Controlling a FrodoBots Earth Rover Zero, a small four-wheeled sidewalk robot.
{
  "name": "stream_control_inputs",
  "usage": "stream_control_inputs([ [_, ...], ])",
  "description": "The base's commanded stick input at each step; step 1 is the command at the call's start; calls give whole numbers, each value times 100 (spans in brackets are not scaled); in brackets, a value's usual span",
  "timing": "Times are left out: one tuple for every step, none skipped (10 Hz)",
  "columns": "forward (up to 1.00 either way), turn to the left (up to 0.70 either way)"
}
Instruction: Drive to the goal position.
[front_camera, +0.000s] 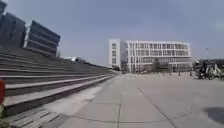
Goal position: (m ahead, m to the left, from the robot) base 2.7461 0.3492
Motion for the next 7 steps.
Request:
stream_control_inputs([
  [85, 0],
  [85, 0],
  [85, 0],
  [85, 0],
  [85, 0],
  [85, 0],
  [85, 0],
])
